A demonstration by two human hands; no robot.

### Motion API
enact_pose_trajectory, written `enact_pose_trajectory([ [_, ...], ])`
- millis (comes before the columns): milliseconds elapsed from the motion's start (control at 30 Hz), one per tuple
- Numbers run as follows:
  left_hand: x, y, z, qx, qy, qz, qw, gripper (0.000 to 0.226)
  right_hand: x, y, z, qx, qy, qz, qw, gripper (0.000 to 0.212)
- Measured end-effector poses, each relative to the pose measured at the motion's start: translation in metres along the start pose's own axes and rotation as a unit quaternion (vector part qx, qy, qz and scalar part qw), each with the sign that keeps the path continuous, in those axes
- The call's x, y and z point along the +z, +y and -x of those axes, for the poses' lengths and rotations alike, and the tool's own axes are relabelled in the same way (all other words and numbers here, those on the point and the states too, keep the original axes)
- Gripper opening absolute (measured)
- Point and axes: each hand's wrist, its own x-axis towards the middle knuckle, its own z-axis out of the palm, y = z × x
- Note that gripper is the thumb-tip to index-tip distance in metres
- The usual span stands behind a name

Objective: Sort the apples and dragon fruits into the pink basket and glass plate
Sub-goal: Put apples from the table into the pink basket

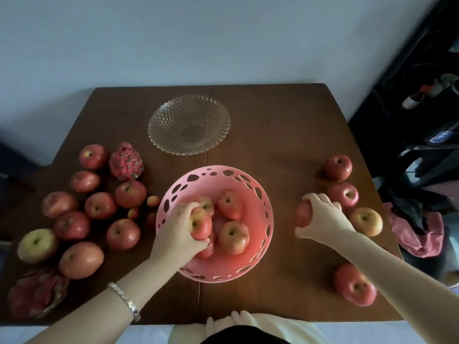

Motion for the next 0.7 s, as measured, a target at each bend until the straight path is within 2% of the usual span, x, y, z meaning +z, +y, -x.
enact_pose_trajectory([
  [67, -0.008, -0.011, -0.005, -0.010, 0.034, -0.088, 0.995, 0.080, -0.006, -0.026, 0.006, -0.053, 0.006, -0.062, 0.997, 0.078],
  [167, -0.013, -0.023, -0.012, 0.005, 0.050, -0.210, 0.976, 0.080, -0.006, -0.058, 0.018, -0.117, -0.021, -0.091, 0.989, 0.076],
  [300, -0.008, -0.036, -0.014, -0.003, 0.037, -0.224, 0.974, 0.079, 0.003, -0.085, 0.027, -0.154, -0.057, -0.092, 0.982, 0.076],
  [467, -0.002, -0.042, -0.013, 0.009, 0.005, -0.287, 0.958, 0.091, 0.022, -0.101, 0.036, -0.171, -0.109, -0.077, 0.976, 0.076],
  [600, -0.007, -0.040, -0.017, -0.040, -0.071, -0.217, 0.973, 0.082, 0.042, -0.117, 0.042, -0.155, -0.157, -0.118, 0.968, 0.072],
  [700, -0.012, -0.038, -0.012, -0.013, -0.042, -0.137, 0.990, 0.065, 0.057, -0.140, 0.048, -0.154, -0.163, -0.133, 0.965, 0.073],
])
